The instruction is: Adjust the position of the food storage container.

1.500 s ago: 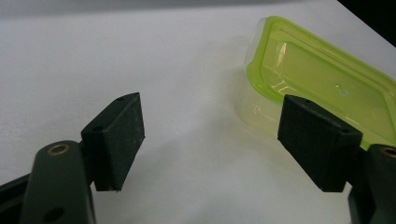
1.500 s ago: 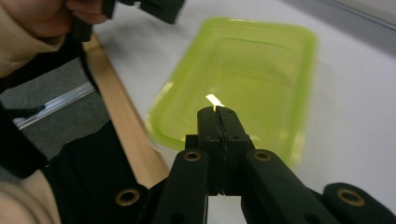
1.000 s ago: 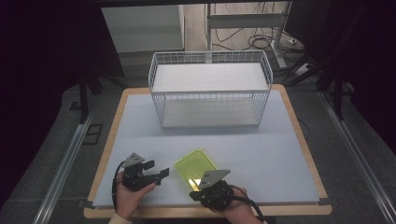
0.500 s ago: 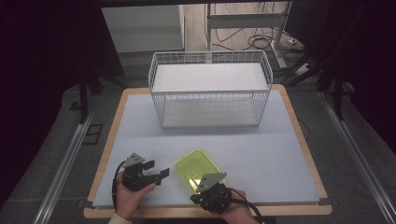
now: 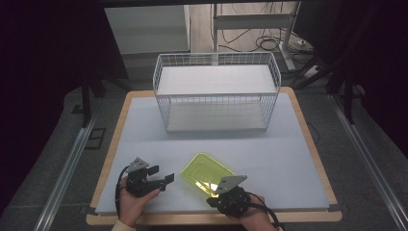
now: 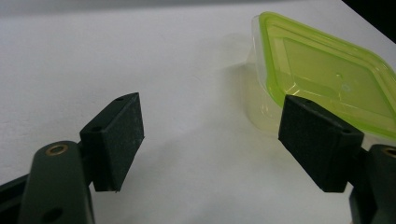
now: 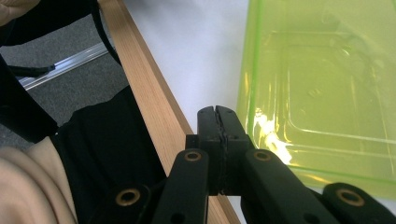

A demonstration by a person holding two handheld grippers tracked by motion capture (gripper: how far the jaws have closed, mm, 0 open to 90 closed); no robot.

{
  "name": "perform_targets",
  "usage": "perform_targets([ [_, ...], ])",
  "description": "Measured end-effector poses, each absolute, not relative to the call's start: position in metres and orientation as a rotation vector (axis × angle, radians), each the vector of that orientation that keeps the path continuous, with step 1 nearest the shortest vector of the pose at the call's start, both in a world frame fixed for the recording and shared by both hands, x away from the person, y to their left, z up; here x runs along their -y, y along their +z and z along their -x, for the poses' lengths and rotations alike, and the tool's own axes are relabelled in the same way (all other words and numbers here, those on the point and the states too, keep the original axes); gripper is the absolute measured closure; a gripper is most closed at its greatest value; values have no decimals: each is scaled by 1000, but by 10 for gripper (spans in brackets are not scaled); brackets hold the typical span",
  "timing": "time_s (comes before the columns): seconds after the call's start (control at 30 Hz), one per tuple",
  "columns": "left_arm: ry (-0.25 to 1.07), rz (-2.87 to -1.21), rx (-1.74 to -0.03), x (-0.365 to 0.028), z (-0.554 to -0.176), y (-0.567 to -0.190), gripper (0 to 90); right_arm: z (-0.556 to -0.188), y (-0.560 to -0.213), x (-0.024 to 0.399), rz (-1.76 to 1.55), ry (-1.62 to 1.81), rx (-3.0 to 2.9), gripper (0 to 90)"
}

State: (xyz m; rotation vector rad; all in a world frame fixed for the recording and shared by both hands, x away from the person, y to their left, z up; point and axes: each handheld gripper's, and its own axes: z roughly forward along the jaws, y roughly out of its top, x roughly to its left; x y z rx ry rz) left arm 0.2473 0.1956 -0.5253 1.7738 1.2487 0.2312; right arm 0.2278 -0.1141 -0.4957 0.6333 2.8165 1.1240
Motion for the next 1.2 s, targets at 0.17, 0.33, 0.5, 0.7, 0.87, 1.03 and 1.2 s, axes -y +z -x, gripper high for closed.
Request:
perform_targets([
  [0.17, 233, -1772, -1251, -196, -248, -525, 221, -227, -495, 121, -633, 1108, -2805, 899],
  [0.33, 233, -1771, -1251, -196, -247, -525, 221, -229, -494, 126, -647, 1105, -2796, 899],
  [0.5, 232, -1768, -1253, -197, -247, -525, 221, -235, -494, 134, -661, 1074, -2762, 899],
  [0.7, 232, -1768, -1253, -197, -247, -525, 221, -243, -492, 146, -705, 1067, -2733, 899],
  [0.87, 231, -1769, -1254, -197, -247, -525, 221, -248, -492, 152, -727, 1066, -2720, 899],
  [1.03, 232, -1772, -1252, -196, -247, -525, 221, -252, -492, 159, -749, 1067, -2701, 899],
  [1.2, 232, -1776, -1250, -196, -247, -525, 221, -257, -492, 164, -784, 1078, -2687, 899],
])
